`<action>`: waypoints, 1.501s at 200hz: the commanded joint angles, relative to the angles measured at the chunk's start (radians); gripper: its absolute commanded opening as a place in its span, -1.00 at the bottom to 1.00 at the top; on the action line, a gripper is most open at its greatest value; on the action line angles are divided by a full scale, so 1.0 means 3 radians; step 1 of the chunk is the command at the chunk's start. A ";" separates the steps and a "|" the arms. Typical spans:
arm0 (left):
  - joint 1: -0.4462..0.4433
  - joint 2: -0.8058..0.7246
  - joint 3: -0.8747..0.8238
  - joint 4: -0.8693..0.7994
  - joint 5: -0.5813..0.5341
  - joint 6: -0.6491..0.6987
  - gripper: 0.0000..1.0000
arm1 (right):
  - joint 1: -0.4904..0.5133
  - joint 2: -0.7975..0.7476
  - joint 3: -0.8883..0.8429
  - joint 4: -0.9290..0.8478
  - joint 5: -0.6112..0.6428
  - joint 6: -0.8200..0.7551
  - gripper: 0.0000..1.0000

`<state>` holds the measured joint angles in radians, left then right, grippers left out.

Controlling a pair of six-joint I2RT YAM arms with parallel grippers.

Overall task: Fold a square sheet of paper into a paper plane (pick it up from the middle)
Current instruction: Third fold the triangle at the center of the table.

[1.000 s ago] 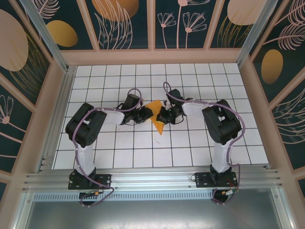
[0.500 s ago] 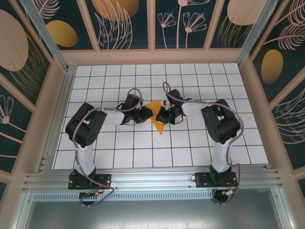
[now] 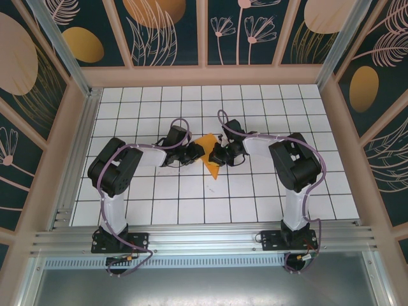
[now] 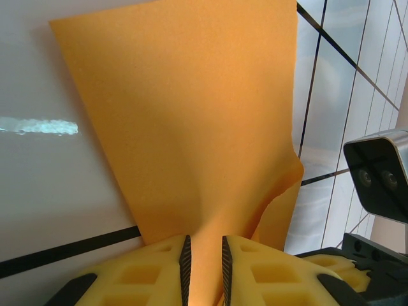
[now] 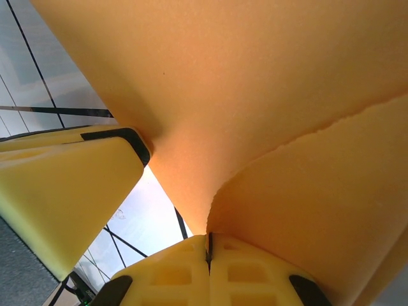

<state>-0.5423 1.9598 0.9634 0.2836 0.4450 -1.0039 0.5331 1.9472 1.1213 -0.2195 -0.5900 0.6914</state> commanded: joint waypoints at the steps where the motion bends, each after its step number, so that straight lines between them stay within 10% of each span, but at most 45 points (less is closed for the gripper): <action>1: -0.0020 0.0166 0.0007 -0.0173 -0.0072 0.0084 -0.53 | 0.0021 0.0016 0.0000 0.0021 0.0098 0.0057 -1.00; 65: -0.0022 0.0174 0.0010 -0.0179 -0.0067 0.0089 -0.53 | 0.0018 0.0025 -0.0040 0.0047 0.0135 0.0082 -1.00; 124: -0.0020 0.0158 0.0011 -0.0184 -0.0077 0.0084 -0.53 | 0.0018 0.0027 -0.0084 0.0057 0.0166 0.0098 -0.11; 300: -0.0028 0.0001 0.0010 -0.0537 0.0211 0.0455 -0.54 | 0.0018 0.0051 -0.0162 0.0189 0.0080 0.0042 -0.78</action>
<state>-0.5392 1.9591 0.9718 0.2588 0.4652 -0.9199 0.5320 1.9476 1.0904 -0.1619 -0.5697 0.7136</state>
